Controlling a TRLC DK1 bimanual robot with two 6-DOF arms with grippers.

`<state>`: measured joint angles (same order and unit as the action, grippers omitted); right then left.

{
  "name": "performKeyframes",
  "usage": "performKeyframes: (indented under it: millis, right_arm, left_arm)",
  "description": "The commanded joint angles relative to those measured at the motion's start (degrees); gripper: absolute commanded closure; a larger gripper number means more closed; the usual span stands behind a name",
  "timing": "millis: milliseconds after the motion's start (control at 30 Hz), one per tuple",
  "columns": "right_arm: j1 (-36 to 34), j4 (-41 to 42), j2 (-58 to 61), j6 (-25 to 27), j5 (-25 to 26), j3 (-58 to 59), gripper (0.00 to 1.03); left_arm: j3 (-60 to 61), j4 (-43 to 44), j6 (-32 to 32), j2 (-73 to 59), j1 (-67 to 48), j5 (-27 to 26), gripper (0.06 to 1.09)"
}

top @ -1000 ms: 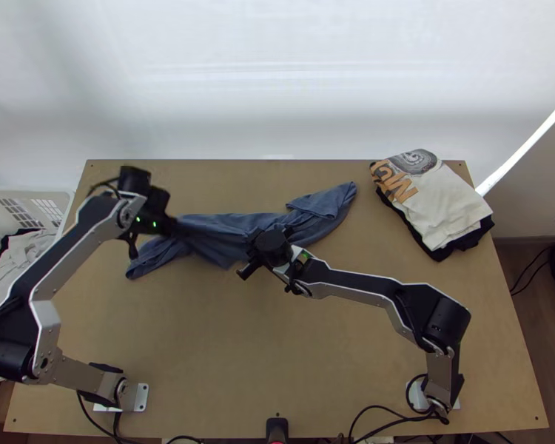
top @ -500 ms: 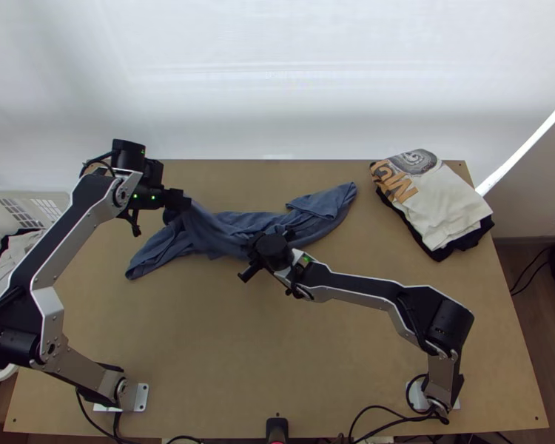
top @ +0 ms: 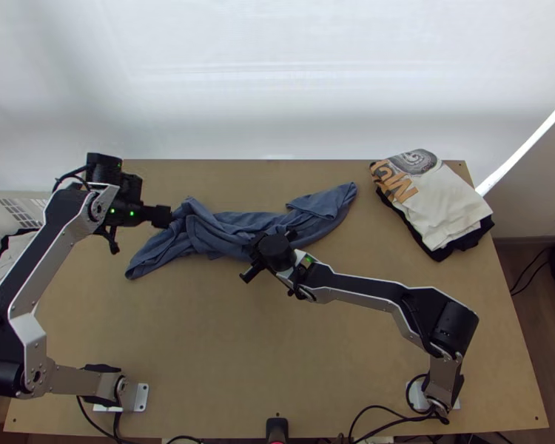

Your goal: Fold the t-shirt

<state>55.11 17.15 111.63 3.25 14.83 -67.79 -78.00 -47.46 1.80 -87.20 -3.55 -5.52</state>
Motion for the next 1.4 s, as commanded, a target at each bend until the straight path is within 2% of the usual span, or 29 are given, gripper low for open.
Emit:
performKeyframes:
  millis: [0, 133, 233, 300, 333, 367, 567, 1367]
  right_arm:
    - [0.52, 1.05, -1.24, -0.52, 0.73, 1.43, 1.00]
    - [0.61, 1.13, -1.24, -0.52, 0.73, 1.34, 1.00]
    - [0.61, 1.13, -1.24, -0.52, 0.73, 1.34, 1.00]
    - [0.61, 1.13, -1.24, -0.52, 0.73, 1.34, 1.00]
    - [0.61, 1.13, -1.24, -0.52, 0.73, 1.34, 1.00]
    - [0.61, 1.13, -1.24, -0.52, 0.81, 1.34, 1.00]
    - [0.52, 1.13, -1.42, -0.52, 1.25, 1.70, 1.00]
    - [0.08, 1.22, -0.89, -0.52, 1.34, 1.61, 1.00]
  left_arm:
    - [0.65, -3.25, -2.86, -3.86, -0.14, -0.46, 0.11]
    - [0.92, -3.34, -6.20, -6.14, -1.46, -0.72, 0.14]
    - [1.18, -0.70, -8.75, -7.02, -2.51, -1.95, 0.33]
    - [1.44, 2.02, -10.24, -7.81, -2.51, -2.57, 0.58]
    - [1.44, 2.90, -10.42, -7.99, -2.60, -2.57, 0.66]
    - [1.44, 3.60, -10.86, -8.25, -2.69, -2.57, 0.68]
    - [1.09, 4.66, -11.21, -10.62, -2.78, -2.48, 0.64]
    - [1.71, 4.13, -10.24, -16.25, -3.04, -0.55, 0.64]
